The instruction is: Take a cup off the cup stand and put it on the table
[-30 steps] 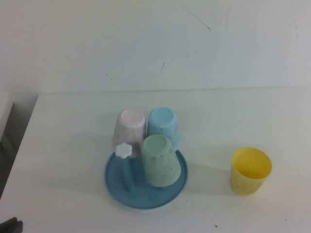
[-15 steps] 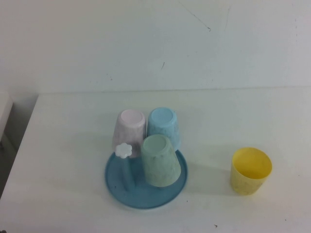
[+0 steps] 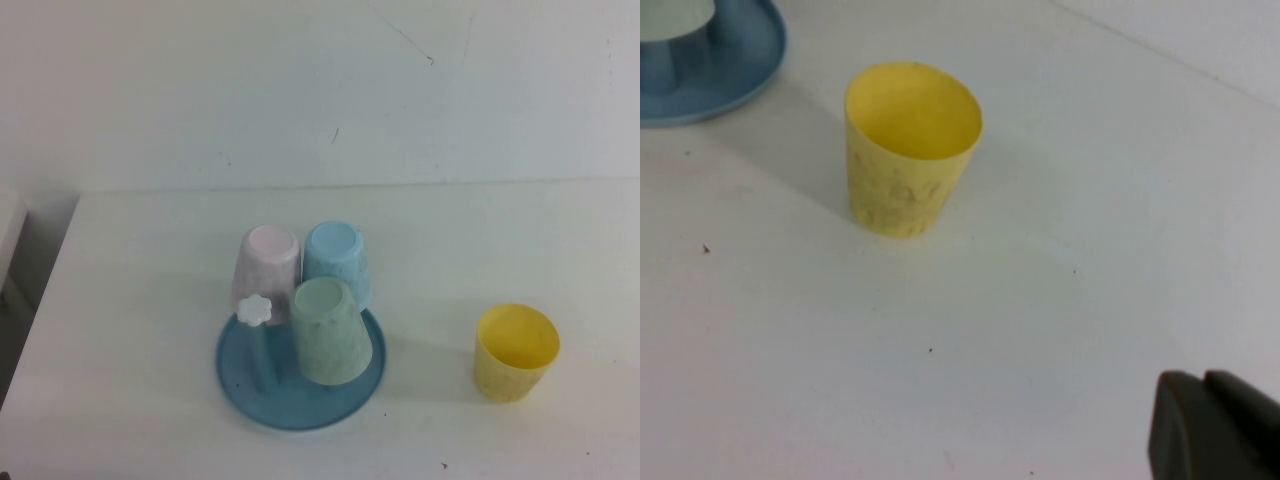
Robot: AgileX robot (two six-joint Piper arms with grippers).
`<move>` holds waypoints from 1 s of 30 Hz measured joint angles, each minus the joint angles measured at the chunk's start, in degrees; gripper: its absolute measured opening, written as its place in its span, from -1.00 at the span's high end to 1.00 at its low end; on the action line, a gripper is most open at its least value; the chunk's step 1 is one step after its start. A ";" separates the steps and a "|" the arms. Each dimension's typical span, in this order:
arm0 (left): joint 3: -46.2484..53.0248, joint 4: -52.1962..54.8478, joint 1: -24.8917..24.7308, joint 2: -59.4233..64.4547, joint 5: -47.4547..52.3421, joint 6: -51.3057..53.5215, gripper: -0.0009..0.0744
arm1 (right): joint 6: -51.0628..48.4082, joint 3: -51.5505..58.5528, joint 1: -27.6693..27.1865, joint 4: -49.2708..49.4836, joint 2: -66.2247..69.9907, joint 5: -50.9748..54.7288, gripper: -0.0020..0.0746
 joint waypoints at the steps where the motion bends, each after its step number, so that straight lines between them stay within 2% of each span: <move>1: 0.00 -0.26 0.45 0.00 0.00 0.00 0.98 | 0.09 0.00 0.00 0.00 0.00 0.00 0.95; 11: 0.00 -0.54 1.19 0.00 0.00 3.00 0.98 | 0.09 0.00 0.00 0.10 0.00 0.00 0.95; 30: 0.00 -0.04 1.19 0.00 0.00 1.66 0.98 | 0.09 0.00 0.00 0.10 0.00 0.00 0.95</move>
